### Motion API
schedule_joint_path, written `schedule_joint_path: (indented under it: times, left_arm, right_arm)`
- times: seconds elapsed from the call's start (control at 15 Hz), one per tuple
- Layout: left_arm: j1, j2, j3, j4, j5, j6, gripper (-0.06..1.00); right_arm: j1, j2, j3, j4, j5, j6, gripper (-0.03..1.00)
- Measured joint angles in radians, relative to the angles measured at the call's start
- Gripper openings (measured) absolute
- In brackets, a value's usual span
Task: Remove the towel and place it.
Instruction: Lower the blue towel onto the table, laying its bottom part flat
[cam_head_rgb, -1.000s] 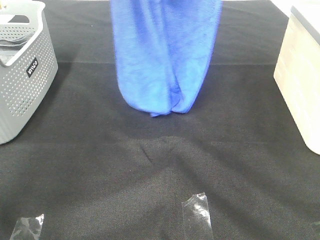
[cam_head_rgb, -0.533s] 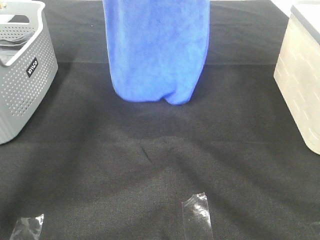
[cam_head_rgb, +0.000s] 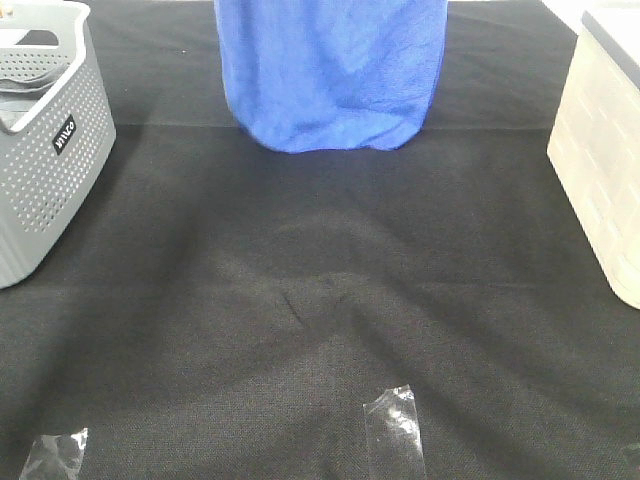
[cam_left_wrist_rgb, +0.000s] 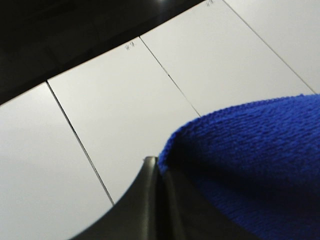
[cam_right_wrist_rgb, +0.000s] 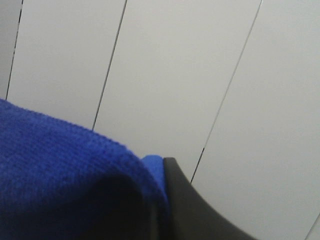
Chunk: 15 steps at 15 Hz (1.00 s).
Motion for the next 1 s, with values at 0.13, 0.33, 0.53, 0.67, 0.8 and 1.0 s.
schedule_joint_path:
  times: [0.13,0.33,0.53,0.67,0.8,1.0]
  left_arm:
    - [-0.017,0.009,0.0,0.0,0.081,-0.038,0.0]
    - [-0.071,0.009,0.0,-0.01,0.318,-0.048,0.0]
    - [-0.116,-0.004,0.0,-0.049,0.65,-0.043,0.0]
    - [-0.134,-0.038,0.0,-0.125,0.875,0.011,0.0]
    - [-0.136,-0.09,0.0,-0.256,1.112,0.079,0.0]
    - [-0.136,-0.172,0.0,-0.338,1.445,0.118,0.0]
  right_arm:
    - [0.0,0.002,0.0,0.0,0.093,0.0,0.0]
    - [0.0,-0.003,0.0,-0.013,0.327,0.017,0.0]
    - [0.0,-0.03,0.0,-0.061,0.542,0.085,0.0]
    - [0.0,-0.068,0.0,-0.09,0.685,0.152,0.0]
    - [0.0,-0.103,0.0,-0.097,0.85,0.208,0.0]
    - [0.0,-0.135,0.0,-0.096,0.987,0.271,0.0]
